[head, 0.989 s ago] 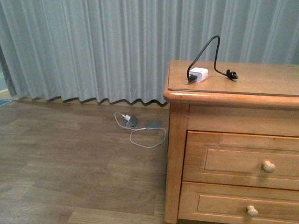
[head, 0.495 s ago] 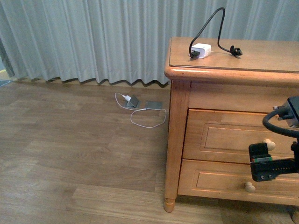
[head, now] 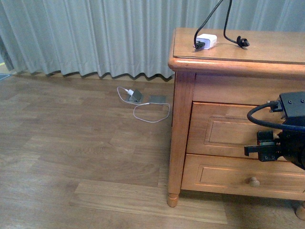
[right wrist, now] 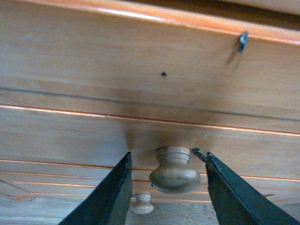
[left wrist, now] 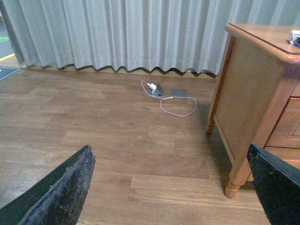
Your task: Put charger into drawer
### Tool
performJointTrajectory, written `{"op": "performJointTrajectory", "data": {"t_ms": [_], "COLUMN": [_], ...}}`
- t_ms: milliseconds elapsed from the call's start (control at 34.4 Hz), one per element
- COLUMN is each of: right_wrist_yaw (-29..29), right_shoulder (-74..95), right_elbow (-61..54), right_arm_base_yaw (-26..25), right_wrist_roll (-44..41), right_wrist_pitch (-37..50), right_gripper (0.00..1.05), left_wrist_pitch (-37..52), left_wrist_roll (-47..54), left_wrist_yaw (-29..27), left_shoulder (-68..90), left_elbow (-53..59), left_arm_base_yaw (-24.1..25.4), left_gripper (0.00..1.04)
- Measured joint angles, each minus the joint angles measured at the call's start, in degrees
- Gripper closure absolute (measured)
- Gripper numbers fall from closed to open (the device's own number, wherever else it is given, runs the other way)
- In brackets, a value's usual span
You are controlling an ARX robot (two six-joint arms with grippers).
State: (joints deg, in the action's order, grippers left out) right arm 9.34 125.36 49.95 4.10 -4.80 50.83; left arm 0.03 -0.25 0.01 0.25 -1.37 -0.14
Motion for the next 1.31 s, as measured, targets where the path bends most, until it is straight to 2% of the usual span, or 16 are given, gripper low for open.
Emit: {"op": "performJointTrajectory", "data": {"t_ms": [145, 204, 553, 815, 1135, 1251, 1309], "right_wrist_yaw": [0.15, 0.20, -1.92, -8.76, -17.03, -20.04, -20.55], "right_shoulder": [0.20, 0.20, -1.57, -11.76, -26.82, -32.85, -35.01], "right_elbow": [0.02, 0.02, -1.20, -13.75, -27.47, -30.45, -31.39], "right_arm_base_yaw": [0.11, 0.13, -0.22, -1.73, -4.81, -5.92, -6.19], "right_wrist_roll": [-0.39, -0.39, 1.05, 2.34, 1.97, 0.31, -0.17], "right_wrist_pitch": [-0.07, -0.17, -3.13, -5.92, -14.12, -20.11, -21.99], "right_gripper": [0.79, 0.81, 0.82, 0.83, 0.83, 0.84, 0.76], "left_wrist_pitch": [0.00, 0.00, 0.00, 0.00, 0.00, 0.00, 0.00], "left_wrist_roll": [0.00, 0.00, 0.00, 0.00, 0.00, 0.00, 0.00], "left_wrist_yaw": [0.00, 0.00, 0.00, 0.00, 0.00, 0.00, 0.00], "left_shoulder": [0.00, 0.00, 0.00, 0.00, 0.00, 0.00, 0.00], "left_elbow": [0.00, 0.00, 0.00, 0.00, 0.00, 0.00, 0.00], "left_arm_base_yaw": [0.00, 0.00, 0.00, 0.00, 0.00, 0.00, 0.00], "left_gripper": [0.06, 0.06, 0.06, 0.06, 0.06, 0.06, 0.06]}}
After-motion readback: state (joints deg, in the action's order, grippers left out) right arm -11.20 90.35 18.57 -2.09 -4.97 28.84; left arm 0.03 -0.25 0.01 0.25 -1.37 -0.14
